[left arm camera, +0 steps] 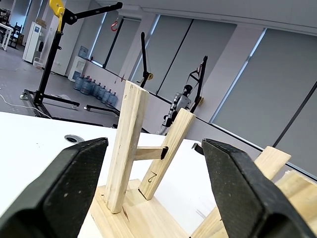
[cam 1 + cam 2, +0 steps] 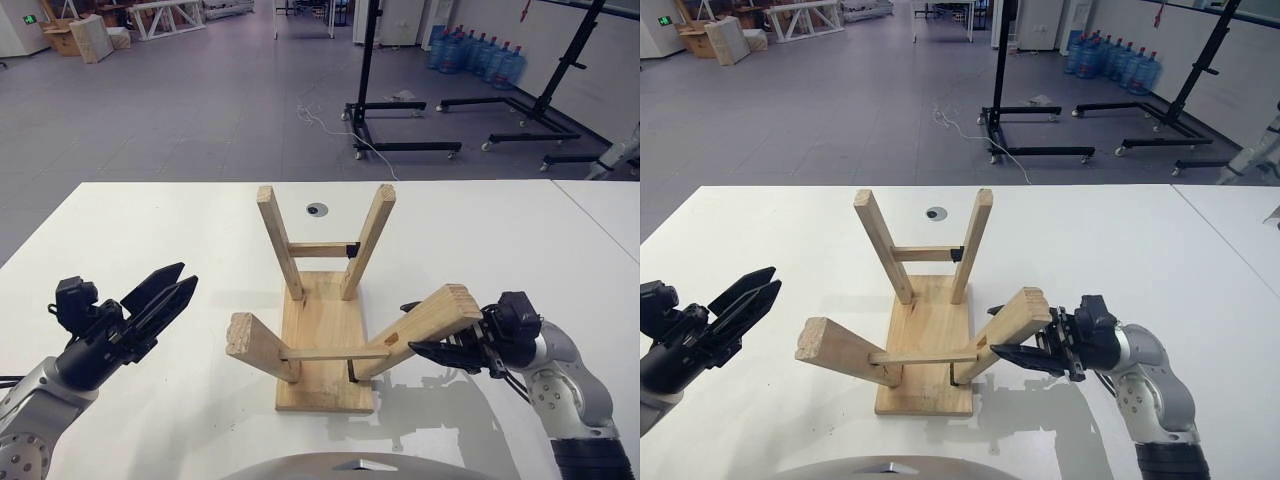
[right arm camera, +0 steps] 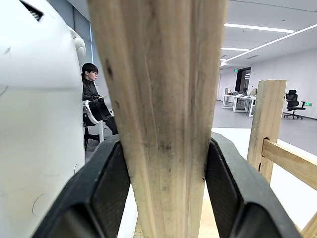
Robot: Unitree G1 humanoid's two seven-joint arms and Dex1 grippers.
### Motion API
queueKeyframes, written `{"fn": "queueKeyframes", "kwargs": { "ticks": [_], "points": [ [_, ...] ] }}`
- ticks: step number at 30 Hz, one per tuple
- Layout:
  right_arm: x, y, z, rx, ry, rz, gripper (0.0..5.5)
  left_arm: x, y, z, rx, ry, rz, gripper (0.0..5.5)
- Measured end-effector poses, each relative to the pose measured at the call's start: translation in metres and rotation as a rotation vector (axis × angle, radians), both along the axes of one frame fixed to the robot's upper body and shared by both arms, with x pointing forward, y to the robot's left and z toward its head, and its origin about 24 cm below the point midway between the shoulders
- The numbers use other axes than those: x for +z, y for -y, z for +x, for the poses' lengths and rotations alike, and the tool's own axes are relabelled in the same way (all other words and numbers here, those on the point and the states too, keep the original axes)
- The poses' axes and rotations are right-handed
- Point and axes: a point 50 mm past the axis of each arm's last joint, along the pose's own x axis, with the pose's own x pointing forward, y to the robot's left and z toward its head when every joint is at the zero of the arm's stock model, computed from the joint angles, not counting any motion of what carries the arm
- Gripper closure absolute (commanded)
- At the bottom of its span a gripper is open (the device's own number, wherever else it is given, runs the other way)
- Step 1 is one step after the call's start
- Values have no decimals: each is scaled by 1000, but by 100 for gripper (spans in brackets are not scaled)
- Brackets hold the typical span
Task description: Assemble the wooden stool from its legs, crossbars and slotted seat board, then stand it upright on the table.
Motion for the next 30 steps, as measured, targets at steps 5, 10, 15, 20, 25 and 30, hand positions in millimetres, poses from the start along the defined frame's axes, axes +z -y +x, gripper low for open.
{"fn": "queueKeyframes", "kwargs": {
  "ticks": [5,10,15,20,25,30],
  "points": [
    [-1,-3,1,-7,34,-12,345,-1,1,0,-2,-7,-1,204],
    [-4,-5,3,-34,47,-30,345,-4,2,-1,-7,-19,2,204],
    [-6,-9,3,-28,39,-37,345,-5,4,-1,-17,-26,4,204],
    [-4,-9,4,-15,30,-46,345,-8,7,0,-31,-37,9,204],
    [-4,-11,6,-3,30,-50,345,-11,11,0,-44,-49,20,204],
    [-5,-16,7,21,32,-57,345,-13,16,1,-63,-57,29,204]
  ]
}}
